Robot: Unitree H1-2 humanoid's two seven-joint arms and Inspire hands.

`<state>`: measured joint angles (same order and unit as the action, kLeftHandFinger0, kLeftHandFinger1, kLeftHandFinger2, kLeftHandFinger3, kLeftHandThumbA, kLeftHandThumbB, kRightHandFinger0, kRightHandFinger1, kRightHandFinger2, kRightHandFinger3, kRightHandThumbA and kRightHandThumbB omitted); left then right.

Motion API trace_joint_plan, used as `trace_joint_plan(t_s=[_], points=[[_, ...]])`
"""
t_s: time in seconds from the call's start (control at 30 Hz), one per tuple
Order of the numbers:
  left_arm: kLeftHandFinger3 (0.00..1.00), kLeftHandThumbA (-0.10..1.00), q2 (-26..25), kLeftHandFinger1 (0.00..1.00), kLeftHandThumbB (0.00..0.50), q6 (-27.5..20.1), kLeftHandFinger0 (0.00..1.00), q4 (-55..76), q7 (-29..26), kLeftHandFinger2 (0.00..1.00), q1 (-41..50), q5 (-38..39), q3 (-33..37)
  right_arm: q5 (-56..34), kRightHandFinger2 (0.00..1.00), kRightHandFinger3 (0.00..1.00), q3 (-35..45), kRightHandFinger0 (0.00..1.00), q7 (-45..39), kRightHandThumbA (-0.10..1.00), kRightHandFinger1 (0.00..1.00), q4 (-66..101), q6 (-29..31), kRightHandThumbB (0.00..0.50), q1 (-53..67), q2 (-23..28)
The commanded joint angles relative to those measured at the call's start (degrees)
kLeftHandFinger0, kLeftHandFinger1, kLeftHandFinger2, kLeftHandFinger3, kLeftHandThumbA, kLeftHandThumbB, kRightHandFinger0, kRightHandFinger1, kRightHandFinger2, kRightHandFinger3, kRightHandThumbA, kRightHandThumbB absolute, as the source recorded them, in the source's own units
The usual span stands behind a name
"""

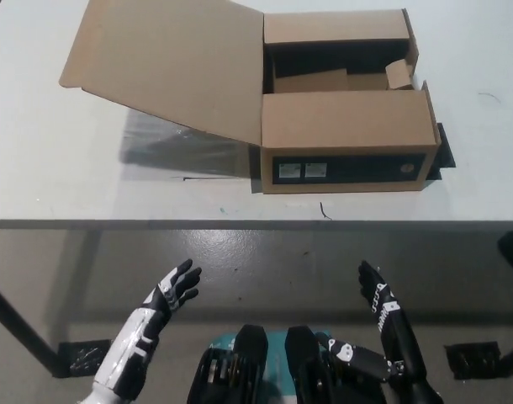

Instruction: A small storge box is placed at the center of the table and the robot uses its left hand to push the lid and close it

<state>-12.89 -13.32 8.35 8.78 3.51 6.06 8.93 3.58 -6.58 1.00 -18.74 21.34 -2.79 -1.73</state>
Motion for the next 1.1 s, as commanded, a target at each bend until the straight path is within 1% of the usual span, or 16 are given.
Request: trace_joint_plan(t_s=[0.0,0.07,0.13,0.17,0.2,0.23,0.27,0.33,0.4,0.53,0.63,0.7,0.77,1.0,1.07], points=[[1.0,1.0,-5.6,1.0,0.457,20.4,1.0,12.2,14.6,1.0,-5.7,51.2,-2.5,0.6,1.0,1.0,-1.0,1.0,1.9,1.0,1.0,1.1,5.6,0.335,-0.8,-0.3],[1.0,1.0,-4.7,1.0,0.475,22.7,1.0,12.7,10.9,1.0,-7.2,58.2,-4.5,0.5,1.0,1.0,-0.9,1.0,1.9,1.0,1.0,1.1,5.6,0.344,-0.5,-0.3],[1.0,1.0,-4.3,1.0,0.49,23.5,1.0,12.9,9.2,1.0,-8.4,60.8,-5.4,0.3,1.0,1.0,-0.8,1.0,1.8,1.0,1.0,1.2,5.6,0.347,-0.3,-0.4],[1.0,1.0,-3.9,1.0,0.483,23.8,1.0,12.3,8.9,1.0,-9.2,61.8,-6.1,0.3,1.0,1.0,-0.8,1.0,1.8,1.0,1.0,1.3,5.6,0.341,-0.2,-0.4],[1.0,1.0,-3.4,1.0,0.463,24.4,1.0,11.1,8.7,1.0,-10.8,63.7,-7.3,0.2,1.0,1.0,-0.8,1.0,1.7,1.0,1.0,1.3,5.6,0.341,-0.2,-0.4],[1.0,1.0,-3.3,1.0,0.462,24.6,1.0,10.7,8.5,1.0,-11.3,63.8,-7.7,0.3,1.0,1.0,-0.8,1.0,1.8,1.0,1.0,1.4,5.6,0.342,-0.2,-0.4],[1.0,1.0,-2.7,1.0,0.444,25.0,1.0,9.6,8.4,1.0,-12.3,65.1,-8.6,0.0,1.0,1.0,-0.7,1.0,1.6,1.0,1.0,1.3,5.6,0.344,-0.2,-0.5],[1.0,1.0,-2.0,1.0,0.44,26.1,1.0,8.0,7.8,1.0,-14.0,66.8,-9.7,0.0,1.0,1.0,-0.7,1.0,1.5,1.0,1.0,1.3,5.6,0.345,-0.3,-0.5],[1.0,1.0,-1.1,1.0,0.436,26.8,1.0,5.8,8.3,1.0,-15.6,67.1,-10.7,0.0,1.0,1.0,-0.8,1.0,1.6,1.0,1.0,1.3,5.6,0.34,-0.4,-0.4],[1.0,1.0,0.8,1.0,0.431,28.0,1.0,2.9,7.0,1.0,-17.3,67.3,-12.2,0.0,1.0,1.0,-0.8,1.0,1.5,1.0,1.0,1.2,5.6,0.338,-0.3,-0.6],[1.0,1.0,1.8,1.0,0.431,29.1,1.0,-0.5,7.7,1.0,-19.5,66.6,-13.5,-0.1,1.0,1.0,-0.7,1.0,1.5,1.0,1.0,0.9,5.6,0.34,-0.8,-0.8],[1.0,1.0,2.2,1.0,0.429,29.4,1.0,-2.2,8.2,1.0,-20.0,65.6,-14.0,0.1,1.0,1.0,-1.0,1.0,1.5,1.0,1.0,1.0,5.6,0.341,-0.4,-0.8],[1.0,1.0,2.6,1.0,0.425,29.8,1.0,-4.1,8.9,1.0,-21.1,65.3,-14.8,0.1,1.0,1.0,-0.8,1.0,1.7,1.0,1.0,0.7,5.6,0.33,-0.8,-0.8],[1.0,1.0,3.6,1.0,0.415,30.5,1.0,-6.8,8.2,1.0,-21.7,63.7,-17.0,0.2,1.0,1.0,-1.1,1.0,1.7,1.0,1.0,0.7,5.6,0.347,-0.1,-1.1],[1.0,1.0,3.8,1.0,0.415,30.9,1.0,-7.5,8.3,1.0,-22.1,63.8,-17.7,0.0,1.0,1.0,-1.1,1.0,1.5,1.0,1.0,0.5,5.6,0.337,-0.5,-1.1]])
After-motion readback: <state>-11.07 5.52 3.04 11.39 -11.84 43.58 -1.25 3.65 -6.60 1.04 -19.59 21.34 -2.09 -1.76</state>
